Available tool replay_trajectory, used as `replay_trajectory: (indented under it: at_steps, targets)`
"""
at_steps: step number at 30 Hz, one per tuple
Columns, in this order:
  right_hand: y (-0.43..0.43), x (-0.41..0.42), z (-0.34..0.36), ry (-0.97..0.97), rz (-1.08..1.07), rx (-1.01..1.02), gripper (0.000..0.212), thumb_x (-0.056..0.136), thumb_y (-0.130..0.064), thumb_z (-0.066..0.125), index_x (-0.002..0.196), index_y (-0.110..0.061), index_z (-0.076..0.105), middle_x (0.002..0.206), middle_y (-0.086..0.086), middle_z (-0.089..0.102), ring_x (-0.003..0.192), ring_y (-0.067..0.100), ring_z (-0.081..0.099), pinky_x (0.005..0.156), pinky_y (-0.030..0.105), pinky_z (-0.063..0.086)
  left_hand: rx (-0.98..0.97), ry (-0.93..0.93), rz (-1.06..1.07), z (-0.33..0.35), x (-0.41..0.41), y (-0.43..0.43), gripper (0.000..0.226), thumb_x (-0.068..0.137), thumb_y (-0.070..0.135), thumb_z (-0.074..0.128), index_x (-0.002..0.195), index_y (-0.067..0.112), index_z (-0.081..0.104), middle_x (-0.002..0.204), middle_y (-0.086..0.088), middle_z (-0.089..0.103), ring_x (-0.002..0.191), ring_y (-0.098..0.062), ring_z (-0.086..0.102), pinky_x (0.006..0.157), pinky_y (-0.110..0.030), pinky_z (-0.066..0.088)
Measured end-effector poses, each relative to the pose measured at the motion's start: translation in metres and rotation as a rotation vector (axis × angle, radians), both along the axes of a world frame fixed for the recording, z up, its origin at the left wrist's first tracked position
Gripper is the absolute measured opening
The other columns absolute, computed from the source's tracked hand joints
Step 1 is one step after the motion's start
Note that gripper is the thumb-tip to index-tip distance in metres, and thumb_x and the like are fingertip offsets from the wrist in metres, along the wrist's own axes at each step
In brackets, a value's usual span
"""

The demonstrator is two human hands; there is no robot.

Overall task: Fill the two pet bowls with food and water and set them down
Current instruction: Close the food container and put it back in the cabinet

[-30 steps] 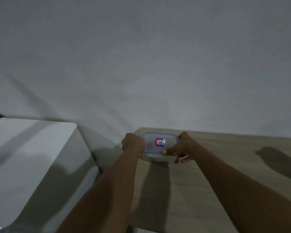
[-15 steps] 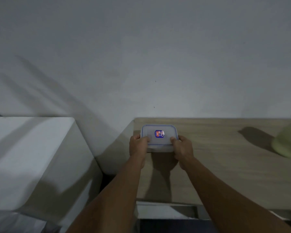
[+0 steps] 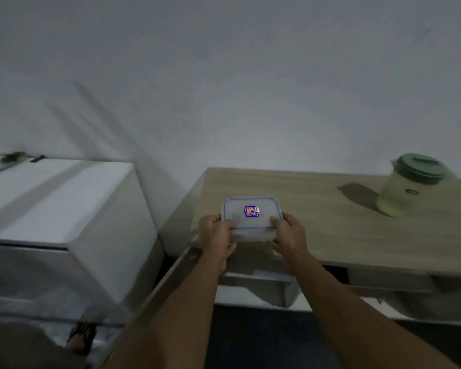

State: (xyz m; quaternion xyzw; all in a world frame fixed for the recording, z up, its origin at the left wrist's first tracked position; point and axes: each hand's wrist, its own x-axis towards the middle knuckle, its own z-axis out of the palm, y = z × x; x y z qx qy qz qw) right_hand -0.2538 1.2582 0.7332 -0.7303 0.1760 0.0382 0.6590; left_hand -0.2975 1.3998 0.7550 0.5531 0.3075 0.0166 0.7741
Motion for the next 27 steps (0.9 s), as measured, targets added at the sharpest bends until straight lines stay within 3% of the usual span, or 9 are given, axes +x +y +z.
replay_trajectory:
  at_steps: [3, 6, 9, 11, 14, 18, 27]
  targets:
    - [-0.017, -0.045, -0.001, 0.023, 0.005, 0.041, 0.031, 0.065, -0.040, 0.064, 0.095, -0.032, 0.066, 0.106, 0.009, 0.071, 0.097, 0.034, 0.068, 0.084, 0.050, 0.056, -0.030, 0.013, 0.010, -0.009, -0.045, -0.018, 0.037, 0.078, 0.022, 0.065, 0.112, 0.031, 0.055, 0.113, -0.008, 0.065, 0.099, -0.027, 0.064, 0.069, -0.032, 0.050]
    - [-0.037, -0.097, -0.006, 0.064, 0.000, 0.099, 0.025, 0.081, -0.030, 0.067, 0.105, -0.027, 0.065, 0.111, 0.011, 0.066, 0.097, 0.035, 0.067, 0.065, 0.042, 0.056, -0.028, 0.064, 0.018, -0.020, -0.089, -0.034, 0.035, 0.080, 0.021, 0.064, 0.112, 0.034, 0.057, 0.113, -0.006, 0.066, 0.103, -0.027, 0.065, 0.068, -0.031, 0.052]
    - [-0.051, -0.130, -0.022, 0.104, 0.004, 0.133, 0.025, 0.087, -0.025, 0.065, 0.112, -0.022, 0.060, 0.113, 0.012, 0.063, 0.090, 0.031, 0.063, 0.056, 0.032, 0.049, -0.009, 0.111, 0.023, -0.032, -0.121, -0.046, 0.036, 0.083, 0.020, 0.063, 0.116, 0.033, 0.056, 0.116, -0.006, 0.064, 0.106, -0.028, 0.063, 0.066, -0.030, 0.050]
    - [-0.054, -0.147, -0.035, 0.134, -0.008, 0.157, 0.019, 0.087, -0.025, 0.066, 0.104, -0.025, 0.058, 0.113, 0.013, 0.062, 0.092, 0.029, 0.063, 0.062, 0.038, 0.055, -0.019, 0.132, 0.013, -0.043, -0.138, -0.049, 0.039, 0.084, 0.020, 0.062, 0.120, 0.031, 0.054, 0.116, -0.006, 0.064, 0.103, -0.025, 0.064, 0.067, -0.030, 0.050]
    - [-0.051, -0.169, -0.059, 0.175, -0.021, 0.179, 0.017, 0.087, -0.026, 0.067, 0.093, -0.033, 0.053, 0.112, 0.009, 0.060, 0.102, 0.032, 0.063, 0.085, 0.056, 0.056, -0.021, 0.167, 0.008, -0.068, -0.158, -0.048, 0.044, 0.087, 0.020, 0.063, 0.128, 0.030, 0.050, 0.116, -0.006, 0.064, 0.103, -0.025, 0.064, 0.076, -0.034, 0.051]
    - [-0.044, -0.189, -0.107, 0.216, -0.067, 0.174, 0.017, 0.088, -0.025, 0.068, 0.100, -0.028, 0.057, 0.111, 0.008, 0.063, 0.101, 0.029, 0.064, 0.085, 0.054, 0.057, -0.048, 0.225, -0.004, -0.110, -0.173, -0.044, 0.033, 0.086, 0.021, 0.065, 0.114, 0.032, 0.054, 0.115, -0.006, 0.065, 0.106, -0.026, 0.063, 0.083, -0.036, 0.049]
    - [-0.022, -0.176, -0.294, 0.123, -0.123, 0.153, 0.016, 0.081, -0.034, 0.073, 0.090, -0.031, 0.060, 0.112, 0.009, 0.065, 0.098, 0.029, 0.065, 0.085, 0.054, 0.057, 0.019, 0.164, 0.004, -0.292, -0.154, -0.027, 0.040, 0.086, 0.022, 0.061, 0.124, 0.032, 0.054, 0.117, -0.004, 0.063, 0.107, -0.026, 0.062, 0.071, -0.030, 0.049]
